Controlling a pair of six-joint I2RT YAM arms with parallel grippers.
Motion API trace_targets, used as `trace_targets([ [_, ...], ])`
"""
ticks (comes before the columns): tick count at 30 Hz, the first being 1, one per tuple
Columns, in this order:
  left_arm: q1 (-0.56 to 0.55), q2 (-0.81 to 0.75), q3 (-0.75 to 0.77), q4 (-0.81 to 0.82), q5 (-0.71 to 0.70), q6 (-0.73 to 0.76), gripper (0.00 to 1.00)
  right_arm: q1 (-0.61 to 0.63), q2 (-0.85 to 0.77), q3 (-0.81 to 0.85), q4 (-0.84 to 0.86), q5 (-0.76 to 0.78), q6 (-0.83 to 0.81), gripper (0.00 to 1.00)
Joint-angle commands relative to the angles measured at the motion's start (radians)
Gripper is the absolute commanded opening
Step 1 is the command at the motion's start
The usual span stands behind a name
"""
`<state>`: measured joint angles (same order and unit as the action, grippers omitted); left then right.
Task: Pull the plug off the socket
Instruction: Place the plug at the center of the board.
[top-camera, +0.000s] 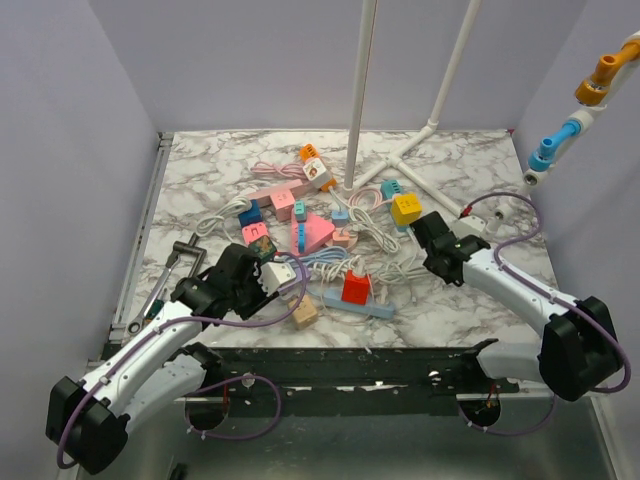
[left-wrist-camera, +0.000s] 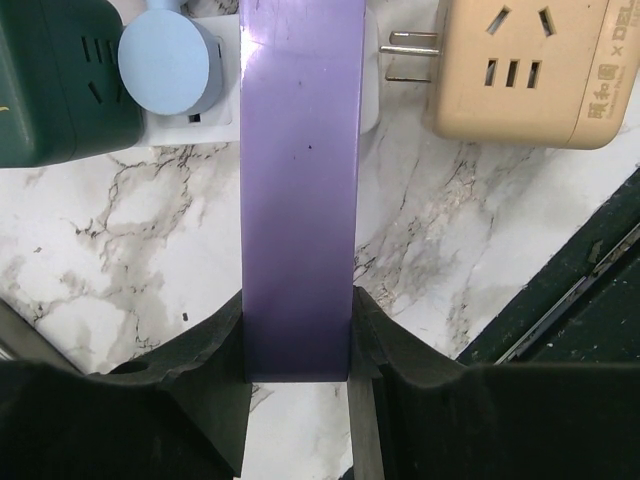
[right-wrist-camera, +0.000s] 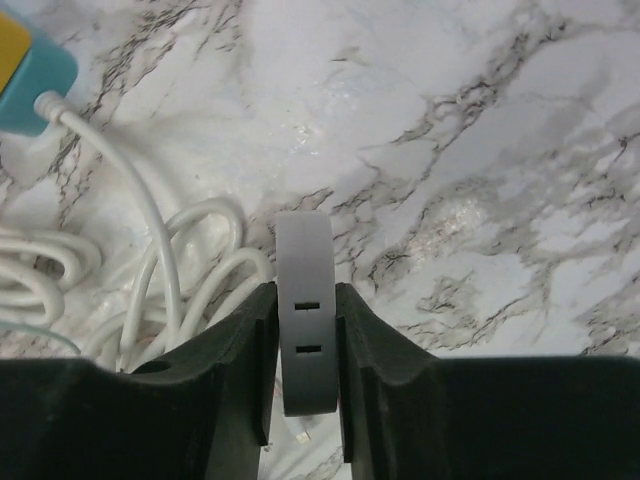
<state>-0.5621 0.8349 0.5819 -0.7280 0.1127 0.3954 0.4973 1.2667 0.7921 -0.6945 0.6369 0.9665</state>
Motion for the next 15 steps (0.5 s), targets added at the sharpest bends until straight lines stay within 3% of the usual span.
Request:
trace_targets([
  [1,0.009,-0.026,0.031,0.025,0.006,-0.018,0.00,-0.063,0.004,-0.031,-0.062,0.002,0.124,0.40],
  [10,0.009,-0.046,0.019,0.030,0.001,-0.006,0.00,-0.191,0.005,-0.074,-0.064,-0.028,0.153,0.74],
  [15,0.008,-0.042,0.031,0.033,0.005,0.000,0.00,-0.192,-0.074,-0.015,-0.109,-0.010,0.137,0.76],
])
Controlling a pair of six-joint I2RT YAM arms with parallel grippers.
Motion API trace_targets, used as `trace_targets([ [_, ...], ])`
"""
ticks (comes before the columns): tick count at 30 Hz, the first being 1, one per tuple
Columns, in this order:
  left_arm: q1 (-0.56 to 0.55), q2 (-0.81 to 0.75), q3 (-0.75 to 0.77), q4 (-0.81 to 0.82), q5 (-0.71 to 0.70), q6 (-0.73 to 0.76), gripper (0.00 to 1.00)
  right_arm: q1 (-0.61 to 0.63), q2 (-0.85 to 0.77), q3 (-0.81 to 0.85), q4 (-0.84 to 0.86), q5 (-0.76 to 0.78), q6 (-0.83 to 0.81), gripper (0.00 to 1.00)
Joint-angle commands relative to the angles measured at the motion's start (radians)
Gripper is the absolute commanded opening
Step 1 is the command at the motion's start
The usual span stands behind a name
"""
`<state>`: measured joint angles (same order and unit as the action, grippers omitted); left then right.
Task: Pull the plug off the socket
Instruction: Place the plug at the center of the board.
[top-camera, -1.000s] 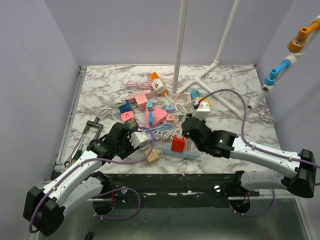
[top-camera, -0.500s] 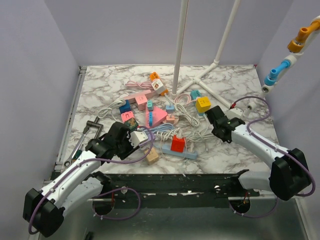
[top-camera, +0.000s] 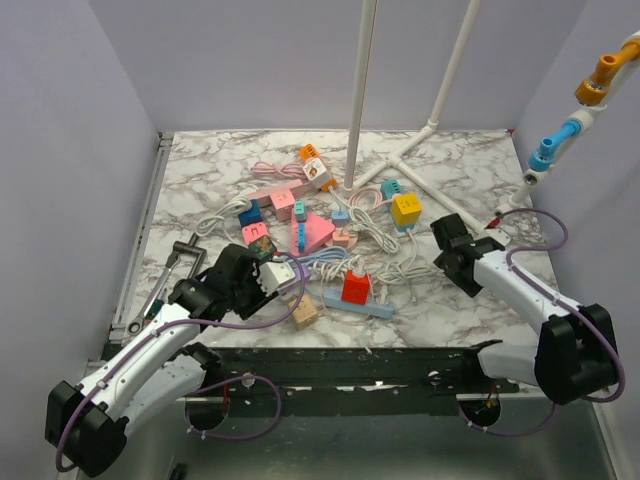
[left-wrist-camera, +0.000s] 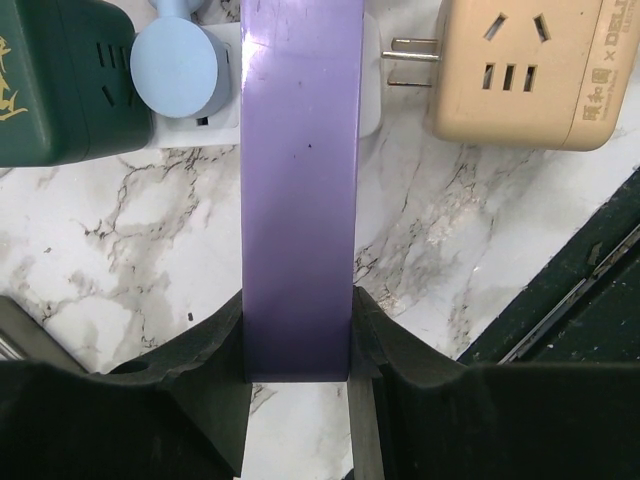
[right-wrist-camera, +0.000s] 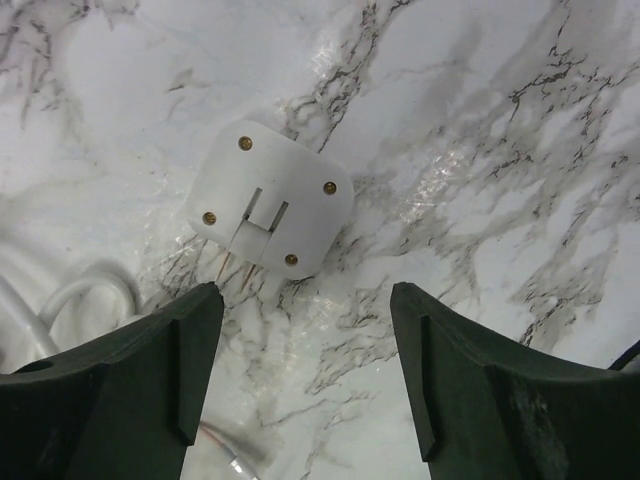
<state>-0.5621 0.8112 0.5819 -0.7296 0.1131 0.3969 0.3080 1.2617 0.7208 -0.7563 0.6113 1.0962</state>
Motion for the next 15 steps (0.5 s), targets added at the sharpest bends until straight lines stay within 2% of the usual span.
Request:
trace_targets([
  [1,0.008,-0.016,0.034,0.035,0.007,-0.002,0.00,-0.002,-0.091,0.071,-0.043,0.003,-0.027,0.76],
  [5,0.009,-0.014,0.047,0.030,0.022,-0.010,0.00,0.042,-0.160,0.076,0.000,-0.063,-0.119,0.76],
  [8,0.009,-0.012,0.052,0.033,0.031,-0.013,0.00,0.137,-0.155,0.066,-0.021,-0.063,-0.075,0.76],
  [12,0.008,0.000,0.058,0.027,0.040,-0.015,0.00,0.413,-0.141,0.068,-0.028,0.016,0.031,0.79],
  [15,0.008,0.008,0.065,0.018,0.042,-0.015,0.00,0.609,-0.072,0.134,-0.042,0.086,0.066,0.82],
])
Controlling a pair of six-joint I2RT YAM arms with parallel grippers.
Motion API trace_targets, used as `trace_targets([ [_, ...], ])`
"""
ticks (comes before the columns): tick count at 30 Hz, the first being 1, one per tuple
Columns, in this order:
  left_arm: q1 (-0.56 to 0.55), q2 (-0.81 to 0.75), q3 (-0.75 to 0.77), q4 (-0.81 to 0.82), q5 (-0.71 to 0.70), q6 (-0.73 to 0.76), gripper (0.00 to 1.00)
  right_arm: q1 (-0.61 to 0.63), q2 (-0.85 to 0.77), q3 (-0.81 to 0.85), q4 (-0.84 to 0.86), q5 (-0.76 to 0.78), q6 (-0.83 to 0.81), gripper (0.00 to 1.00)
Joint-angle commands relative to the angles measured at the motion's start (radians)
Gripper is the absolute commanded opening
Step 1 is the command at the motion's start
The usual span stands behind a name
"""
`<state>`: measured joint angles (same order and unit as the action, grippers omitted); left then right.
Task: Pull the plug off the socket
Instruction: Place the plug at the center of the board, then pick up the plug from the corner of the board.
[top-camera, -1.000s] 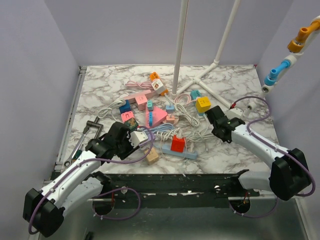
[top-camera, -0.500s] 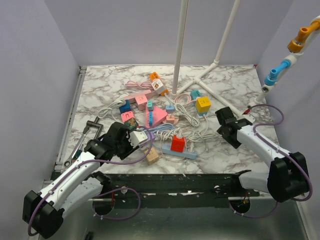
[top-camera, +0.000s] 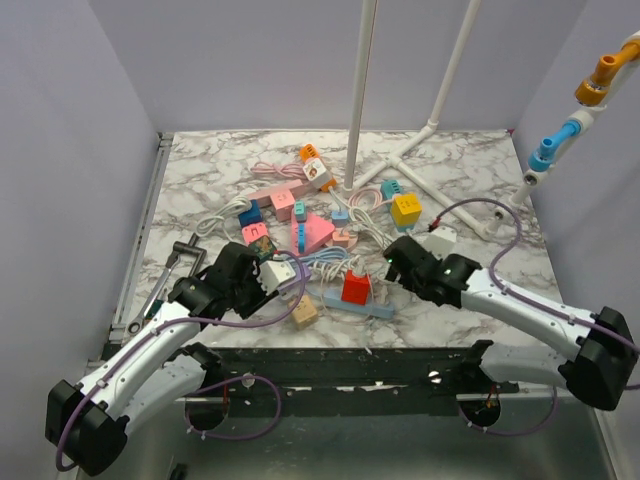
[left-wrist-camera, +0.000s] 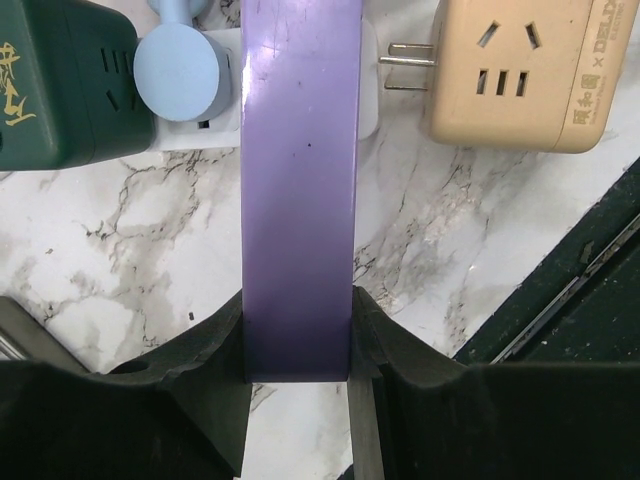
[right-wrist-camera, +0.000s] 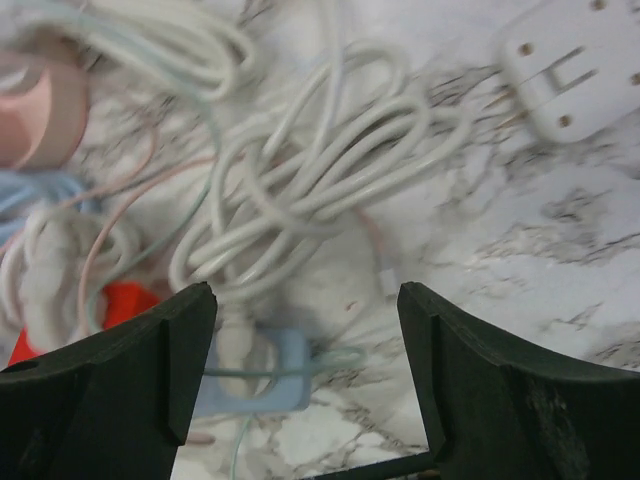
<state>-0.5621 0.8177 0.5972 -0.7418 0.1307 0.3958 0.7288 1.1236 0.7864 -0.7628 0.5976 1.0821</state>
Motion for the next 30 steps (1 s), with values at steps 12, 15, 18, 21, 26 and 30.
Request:
trace_targets([
  [12,0.010,0.038,0.050,0.067,-0.012,0.000,0.00,0.764,0.232,0.231,0.190,0.242,-0.222,0.95],
  [15,0.011,0.064,0.061,0.073,-0.013,-0.002,0.00,0.775,0.261,0.232,0.229,0.195,-0.258,0.98],
  [18,0.017,0.079,0.078,0.074,-0.007,-0.011,0.00,0.789,0.291,0.232,0.337,0.145,-0.354,1.00],
  [21,0.022,0.072,0.098,0.059,0.001,-0.018,0.00,0.793,0.335,0.257,0.377,0.138,-0.393,1.00],
  [26,0.028,0.039,0.114,0.040,0.012,-0.027,0.00,0.794,0.424,0.268,0.475,0.106,-0.468,1.00],
  [30,0.029,0.030,0.124,0.016,0.012,-0.031,0.00,0.794,0.519,0.307,0.470,0.120,-0.474,1.00],
])
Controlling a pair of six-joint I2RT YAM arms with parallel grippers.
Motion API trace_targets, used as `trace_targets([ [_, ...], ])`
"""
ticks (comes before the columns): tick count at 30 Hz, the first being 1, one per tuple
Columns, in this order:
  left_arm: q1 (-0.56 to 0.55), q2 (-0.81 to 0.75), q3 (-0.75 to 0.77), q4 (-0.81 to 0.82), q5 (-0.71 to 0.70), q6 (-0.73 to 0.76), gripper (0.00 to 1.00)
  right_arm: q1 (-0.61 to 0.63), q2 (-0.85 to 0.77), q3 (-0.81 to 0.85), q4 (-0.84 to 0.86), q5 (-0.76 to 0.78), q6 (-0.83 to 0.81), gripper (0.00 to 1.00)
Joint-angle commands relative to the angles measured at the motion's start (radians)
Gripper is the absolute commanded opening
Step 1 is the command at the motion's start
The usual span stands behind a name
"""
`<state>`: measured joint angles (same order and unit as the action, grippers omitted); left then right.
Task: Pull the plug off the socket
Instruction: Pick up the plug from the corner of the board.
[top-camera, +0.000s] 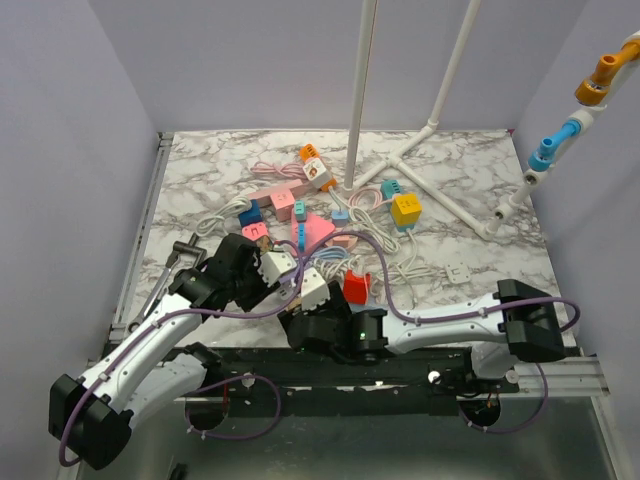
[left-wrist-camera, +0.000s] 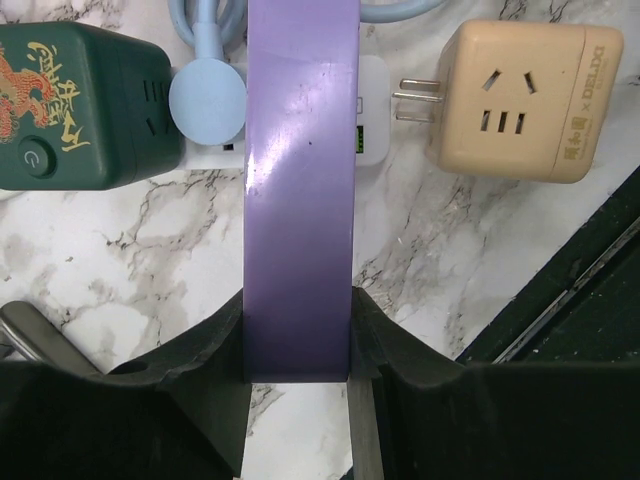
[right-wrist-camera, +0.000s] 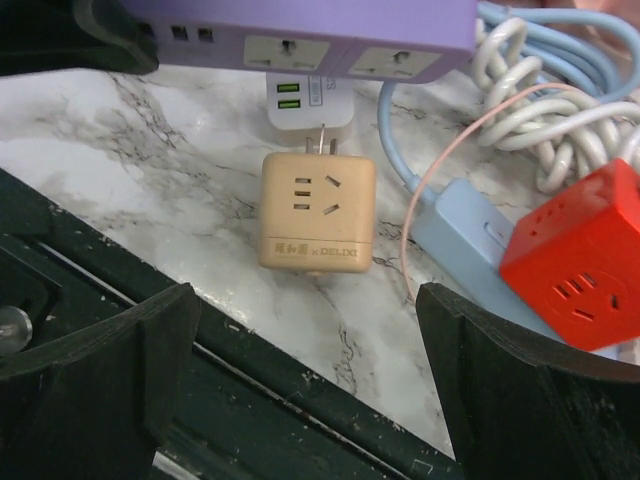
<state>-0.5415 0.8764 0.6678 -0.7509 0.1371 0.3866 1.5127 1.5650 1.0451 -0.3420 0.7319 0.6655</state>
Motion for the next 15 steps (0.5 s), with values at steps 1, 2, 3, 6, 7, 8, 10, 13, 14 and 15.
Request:
trace_targets([
  [1,0.010,-0.032,0.053,0.024,0.006,-0.022,0.00,0.010,0.084,0.065,0.015,-0.004,-0.034,1.00],
  [2,0.010,-0.037,0.053,0.022,0.007,-0.022,0.00,0.010,0.076,0.064,0.009,-0.008,-0.029,1.00],
  [3,0.009,-0.042,0.052,0.023,0.007,-0.021,0.00,0.010,0.057,0.051,0.033,-0.032,-0.041,1.00],
  [6,0.009,-0.045,0.058,0.020,0.011,-0.024,0.00,0.009,0.049,0.019,0.093,-0.043,-0.075,1.00],
  [7,0.011,-0.046,0.061,0.018,0.013,-0.025,0.00,0.007,0.062,0.023,0.096,-0.037,-0.085,1.00],
  [8,0.011,-0.046,0.065,0.012,0.014,-0.025,0.00,0.006,0.079,0.028,0.106,-0.031,-0.093,1.00],
  [10,0.012,-0.047,0.069,0.005,0.015,-0.025,0.00,0.002,0.112,0.030,0.145,-0.046,-0.111,1.00],
  [13,0.011,-0.049,0.072,-0.004,0.014,-0.026,0.00,-0.007,0.164,0.035,0.196,-0.063,-0.118,1.00],
  [14,0.011,-0.050,0.072,-0.004,0.013,-0.026,0.00,-0.013,0.178,0.035,0.199,-0.057,-0.111,1.00],
  [15,0.011,-0.050,0.072,-0.007,0.015,-0.025,0.00,-0.022,0.189,0.029,0.208,-0.055,-0.108,1.00],
])
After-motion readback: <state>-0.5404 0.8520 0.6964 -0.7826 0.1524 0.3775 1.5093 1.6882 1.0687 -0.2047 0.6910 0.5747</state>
